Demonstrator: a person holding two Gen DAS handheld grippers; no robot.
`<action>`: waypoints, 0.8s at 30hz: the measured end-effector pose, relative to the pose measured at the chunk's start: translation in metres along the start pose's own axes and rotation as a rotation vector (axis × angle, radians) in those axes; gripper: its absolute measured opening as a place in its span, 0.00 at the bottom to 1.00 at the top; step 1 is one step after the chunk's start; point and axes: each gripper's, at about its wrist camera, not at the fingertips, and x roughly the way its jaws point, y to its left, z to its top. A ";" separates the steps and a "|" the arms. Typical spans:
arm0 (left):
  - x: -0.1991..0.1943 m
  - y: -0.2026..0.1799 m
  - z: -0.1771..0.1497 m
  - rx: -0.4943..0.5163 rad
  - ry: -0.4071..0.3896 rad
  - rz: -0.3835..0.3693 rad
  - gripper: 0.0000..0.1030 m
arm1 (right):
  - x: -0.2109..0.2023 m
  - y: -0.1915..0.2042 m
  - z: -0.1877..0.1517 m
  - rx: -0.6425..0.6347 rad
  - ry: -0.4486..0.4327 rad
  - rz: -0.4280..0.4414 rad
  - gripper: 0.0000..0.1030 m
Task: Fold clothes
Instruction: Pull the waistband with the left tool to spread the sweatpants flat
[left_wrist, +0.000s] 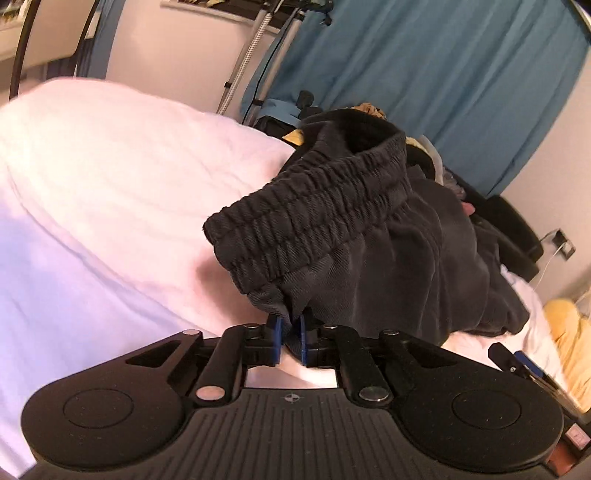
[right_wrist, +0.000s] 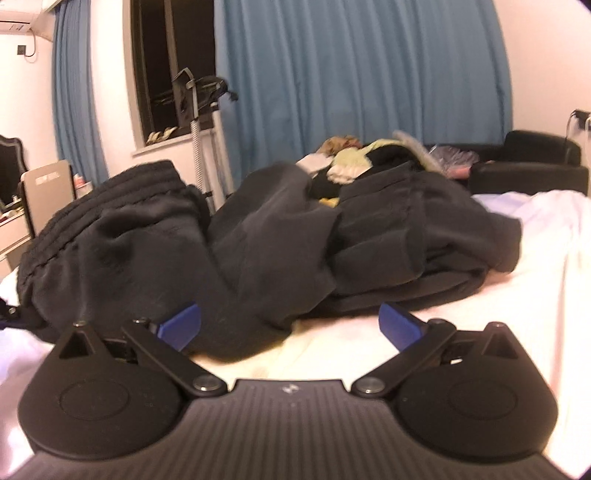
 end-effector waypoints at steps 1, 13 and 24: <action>-0.002 0.001 0.004 -0.015 0.026 0.000 0.25 | -0.001 0.004 0.000 -0.006 0.003 0.010 1.00; -0.040 0.011 0.056 0.068 -0.136 -0.029 0.91 | 0.011 0.021 -0.009 -0.004 0.037 0.015 1.00; 0.090 0.015 0.113 0.010 0.105 -0.084 0.91 | 0.034 -0.003 -0.016 0.111 0.093 0.033 1.00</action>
